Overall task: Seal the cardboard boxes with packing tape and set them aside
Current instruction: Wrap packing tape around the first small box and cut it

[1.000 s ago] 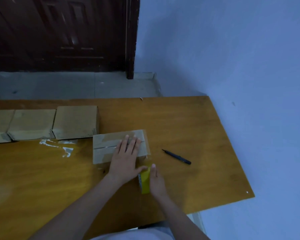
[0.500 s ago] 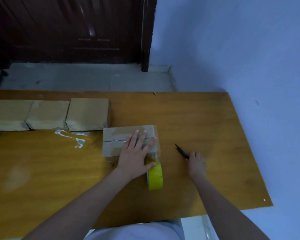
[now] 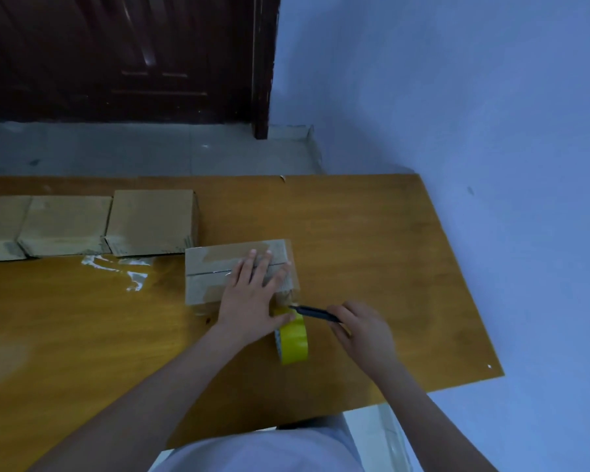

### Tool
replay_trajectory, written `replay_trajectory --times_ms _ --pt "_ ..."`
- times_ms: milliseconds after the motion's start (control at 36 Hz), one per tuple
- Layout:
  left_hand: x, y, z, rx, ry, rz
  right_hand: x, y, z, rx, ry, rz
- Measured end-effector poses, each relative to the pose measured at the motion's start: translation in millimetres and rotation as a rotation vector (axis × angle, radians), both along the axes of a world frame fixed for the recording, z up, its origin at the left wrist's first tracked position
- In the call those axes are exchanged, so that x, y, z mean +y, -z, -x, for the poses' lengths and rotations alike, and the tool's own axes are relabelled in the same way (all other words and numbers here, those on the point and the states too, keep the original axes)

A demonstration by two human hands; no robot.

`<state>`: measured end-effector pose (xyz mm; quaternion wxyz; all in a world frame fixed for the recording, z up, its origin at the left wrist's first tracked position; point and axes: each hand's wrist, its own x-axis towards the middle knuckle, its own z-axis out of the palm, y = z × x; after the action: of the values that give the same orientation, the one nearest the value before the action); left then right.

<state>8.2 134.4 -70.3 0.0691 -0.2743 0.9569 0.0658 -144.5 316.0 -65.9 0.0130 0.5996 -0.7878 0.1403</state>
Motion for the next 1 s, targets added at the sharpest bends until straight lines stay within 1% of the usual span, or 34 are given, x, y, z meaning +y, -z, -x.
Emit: replay_trajectory --times_ms 222,389,500,806,1000 --pt "-0.4 -2.4 -0.7 0.056 0.005 0.002 -11.3 -3.0 -4.7 -0.011 0.06 -0.035" --pt "0.0 -0.9 -1.2 0.056 0.003 -0.026 -14.9 -6.1 -2.7 0.016 0.053 -0.034" --pt "0.4 -1.0 -1.9 0.053 0.008 -0.018 -16.8 -6.2 -4.3 0.01 0.095 -0.01" --pt "1.2 -5.5 -1.3 0.03 0.005 -0.043 -15.8 -6.1 -9.4 -0.113 0.144 -0.033" --pt "1.3 -6.1 -2.3 0.022 0.002 -0.051 -13.5 -11.3 -12.1 -0.018 0.202 0.083"
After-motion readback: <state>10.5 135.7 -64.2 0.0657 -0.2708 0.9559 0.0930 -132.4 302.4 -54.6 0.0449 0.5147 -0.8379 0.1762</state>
